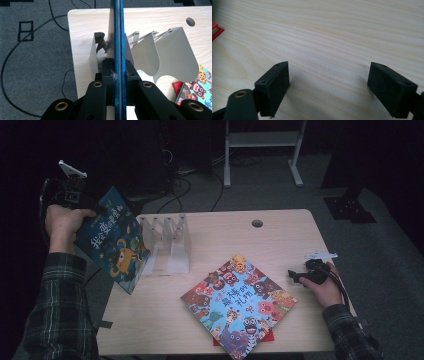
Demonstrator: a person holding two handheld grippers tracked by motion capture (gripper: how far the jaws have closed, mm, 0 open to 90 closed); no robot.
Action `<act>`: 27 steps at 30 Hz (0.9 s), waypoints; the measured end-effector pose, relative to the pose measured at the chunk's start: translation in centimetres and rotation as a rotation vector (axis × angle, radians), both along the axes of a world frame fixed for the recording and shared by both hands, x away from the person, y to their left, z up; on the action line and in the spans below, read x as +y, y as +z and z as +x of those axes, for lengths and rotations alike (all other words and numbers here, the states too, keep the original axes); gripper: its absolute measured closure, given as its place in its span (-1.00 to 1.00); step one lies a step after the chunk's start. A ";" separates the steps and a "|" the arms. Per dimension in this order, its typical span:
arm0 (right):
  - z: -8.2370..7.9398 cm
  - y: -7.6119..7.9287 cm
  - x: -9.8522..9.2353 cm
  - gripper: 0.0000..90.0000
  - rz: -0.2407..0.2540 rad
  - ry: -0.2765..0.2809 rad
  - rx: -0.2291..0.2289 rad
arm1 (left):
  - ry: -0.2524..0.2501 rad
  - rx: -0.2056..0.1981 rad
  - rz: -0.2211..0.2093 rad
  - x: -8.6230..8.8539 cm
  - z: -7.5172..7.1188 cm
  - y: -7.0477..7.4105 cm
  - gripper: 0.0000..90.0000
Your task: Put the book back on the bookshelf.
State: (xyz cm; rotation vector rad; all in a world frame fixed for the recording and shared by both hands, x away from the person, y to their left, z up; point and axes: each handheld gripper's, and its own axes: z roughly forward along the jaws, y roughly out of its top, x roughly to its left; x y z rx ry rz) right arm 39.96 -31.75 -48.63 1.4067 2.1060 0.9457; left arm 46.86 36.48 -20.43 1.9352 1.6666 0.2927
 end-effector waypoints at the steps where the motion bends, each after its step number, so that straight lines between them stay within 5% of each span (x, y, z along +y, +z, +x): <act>1: 0.0 0.0 0.0 -0.63 -0.001 0.000 0.001 | 0.006 -0.003 -0.001 0.0 0.2 0.0 0.83; 11: 0.0 0.0 0.0 -0.63 -0.001 0.003 0.002 | 0.006 0.004 0.009 -0.2 1.3 -0.1 0.82; 27: 0.0 0.0 0.0 -0.63 -0.001 0.005 0.002 | -0.006 -0.046 0.005 0.8 0.0 0.3 0.69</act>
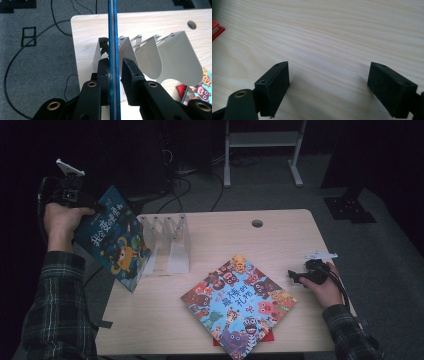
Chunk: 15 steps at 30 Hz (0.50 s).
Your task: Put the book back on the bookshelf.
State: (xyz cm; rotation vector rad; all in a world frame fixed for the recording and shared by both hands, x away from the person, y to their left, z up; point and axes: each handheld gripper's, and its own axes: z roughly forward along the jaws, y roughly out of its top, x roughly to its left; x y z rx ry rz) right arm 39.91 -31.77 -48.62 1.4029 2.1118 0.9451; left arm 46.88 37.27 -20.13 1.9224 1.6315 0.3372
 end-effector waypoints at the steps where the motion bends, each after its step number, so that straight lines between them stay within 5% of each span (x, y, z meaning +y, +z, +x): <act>1: 0.0 0.0 0.0 -0.63 0.000 0.000 0.000 | -0.002 -0.002 0.003 0.1 -0.1 0.1 0.69; 15: 0.0 0.0 0.0 -0.63 -0.002 0.002 -0.001 | 0.000 -0.077 0.045 0.1 -1.4 2.5 0.69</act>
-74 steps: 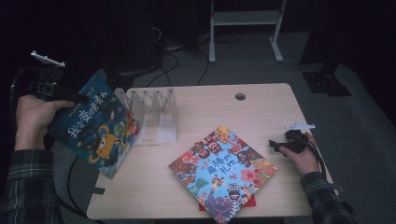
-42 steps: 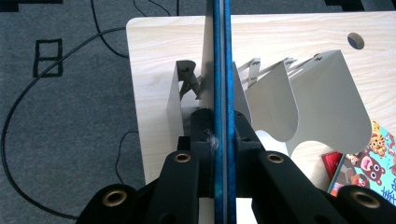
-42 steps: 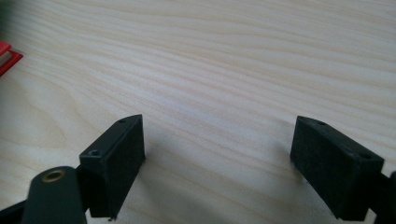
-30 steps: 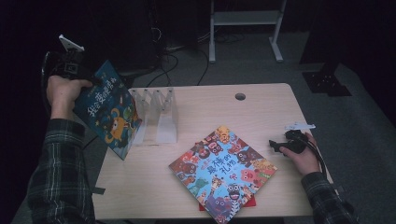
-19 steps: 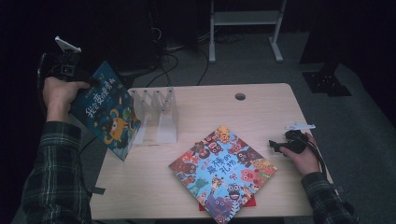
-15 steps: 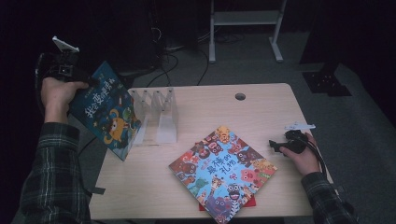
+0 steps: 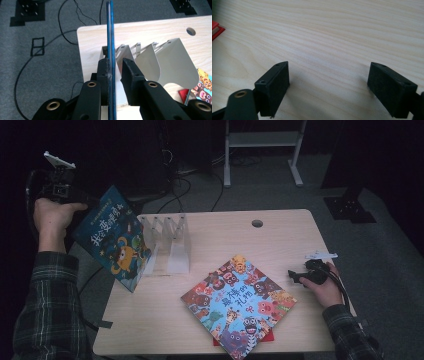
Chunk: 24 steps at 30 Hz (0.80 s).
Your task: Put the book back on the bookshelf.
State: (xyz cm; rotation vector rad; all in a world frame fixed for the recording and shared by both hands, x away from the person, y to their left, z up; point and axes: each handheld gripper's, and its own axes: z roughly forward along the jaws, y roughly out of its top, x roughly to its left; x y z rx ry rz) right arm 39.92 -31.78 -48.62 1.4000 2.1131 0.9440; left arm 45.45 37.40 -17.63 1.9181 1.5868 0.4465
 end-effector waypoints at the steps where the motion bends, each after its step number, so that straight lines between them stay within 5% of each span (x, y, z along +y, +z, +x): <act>1: 0.0 0.0 0.0 -0.63 0.000 0.000 0.000 | -0.002 -0.004 -0.006 0.1 -0.1 0.2 0.70; 11: 0.0 0.0 0.0 -0.63 0.001 -0.001 0.000 | -0.044 -0.017 -0.010 -0.8 -0.5 0.9 0.79; 24: 0.0 0.0 0.0 -0.63 0.000 0.000 0.000 | -0.171 0.003 -0.023 -4.2 -1.0 -1.0 0.99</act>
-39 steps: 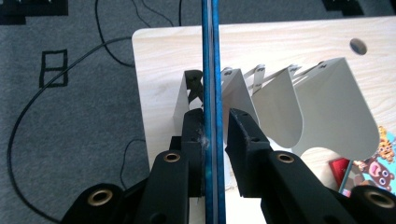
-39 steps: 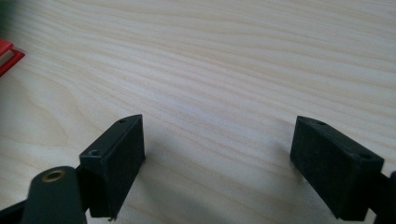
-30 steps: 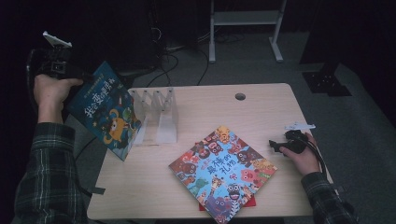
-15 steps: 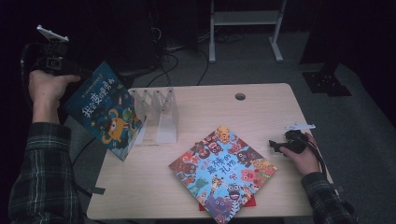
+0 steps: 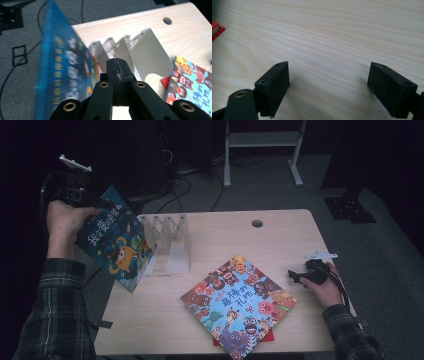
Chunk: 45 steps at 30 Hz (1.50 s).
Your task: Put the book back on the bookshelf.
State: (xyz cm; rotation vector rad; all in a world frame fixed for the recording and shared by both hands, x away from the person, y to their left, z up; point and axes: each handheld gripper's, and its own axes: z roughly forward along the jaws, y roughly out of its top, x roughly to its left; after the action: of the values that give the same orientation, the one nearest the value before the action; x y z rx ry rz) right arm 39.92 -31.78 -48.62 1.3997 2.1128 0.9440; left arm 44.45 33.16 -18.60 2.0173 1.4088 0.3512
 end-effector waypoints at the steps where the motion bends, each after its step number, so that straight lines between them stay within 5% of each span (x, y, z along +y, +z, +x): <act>1: 0.0 0.0 0.0 -0.63 0.000 0.000 0.000 | -0.010 -0.003 0.002 -0.4 -0.1 -0.2 0.99; 12: 0.0 0.0 0.0 -0.63 0.001 0.001 0.000 | -0.121 -0.009 0.023 -4.3 -1.6 -2.8 0.99; 27: 0.0 0.0 0.0 -0.63 0.000 0.002 0.000 | -0.236 0.046 0.078 -8.3 -3.5 -7.6 0.99; 32: -0.1 0.0 0.0 -0.63 0.002 0.011 -0.001 | -0.288 0.085 0.122 -9.7 -4.0 -10.2 0.99; 45: -0.1 0.0 0.2 -0.71 -0.002 0.026 0.005 | -0.326 0.128 0.121 -11.4 -5.0 -16.7 0.78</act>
State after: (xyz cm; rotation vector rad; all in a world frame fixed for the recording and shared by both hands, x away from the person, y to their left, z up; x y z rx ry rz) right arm 39.79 -31.59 -48.66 1.3782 2.1404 0.9488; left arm 39.44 21.80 -35.31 2.3587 1.1259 0.1702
